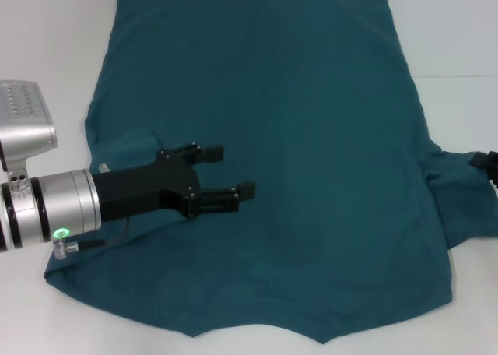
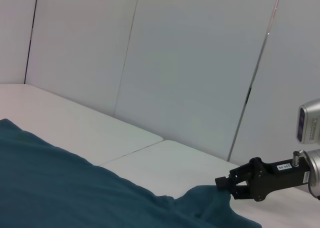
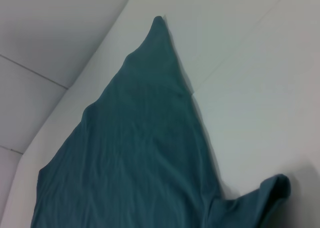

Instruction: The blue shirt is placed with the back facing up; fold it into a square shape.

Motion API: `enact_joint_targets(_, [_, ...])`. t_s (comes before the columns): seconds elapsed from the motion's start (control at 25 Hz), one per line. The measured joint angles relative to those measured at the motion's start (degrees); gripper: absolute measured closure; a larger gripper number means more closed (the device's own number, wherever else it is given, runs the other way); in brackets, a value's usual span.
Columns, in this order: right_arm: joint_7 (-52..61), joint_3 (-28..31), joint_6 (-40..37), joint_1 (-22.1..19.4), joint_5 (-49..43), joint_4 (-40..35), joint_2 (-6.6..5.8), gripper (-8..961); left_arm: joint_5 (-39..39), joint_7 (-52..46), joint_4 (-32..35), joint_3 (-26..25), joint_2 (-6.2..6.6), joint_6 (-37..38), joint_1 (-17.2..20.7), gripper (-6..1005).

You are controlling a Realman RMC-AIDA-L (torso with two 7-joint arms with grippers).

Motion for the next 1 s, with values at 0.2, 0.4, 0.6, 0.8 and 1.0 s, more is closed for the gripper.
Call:
enact_joint_targets(0.2, [-0.36, 0.08, 0.32, 0.08, 0.07, 0.0, 0.1, 678, 0.0, -0.01, 0.0, 0.13, 0.0, -0.37, -0.07, 50])
enact_joint_targets(0.4, [-1.09, 0.23, 0.54, -0.22, 0.72, -0.01, 0.09, 878, -0.02, -0.02, 0.0, 0.12, 0.0, -0.47, -0.08, 49])
enact_joint_targets(0.6, [-2.33, 0.57, 1.14, -0.79, 1.9, -0.01, 0.04, 938, -0.16, -0.02, 0.0, 0.03, -0.03, -0.49, -0.08, 49])
enact_joint_targets(0.8, [-3.56, 0.82, 1.49, -0.93, 2.16, 0.03, -0.63, 949, -0.12, -0.09, 0.0, -0.01, -0.09, -0.49, -0.08, 49])
enact_joint_targets(1.0, [-5.57, 0.41, 1.97, -0.29, 1.98, 0.05, -1.87, 948, -0.07, -0.1, 0.0, -0.08, -0.05, -0.49, -0.05, 49])
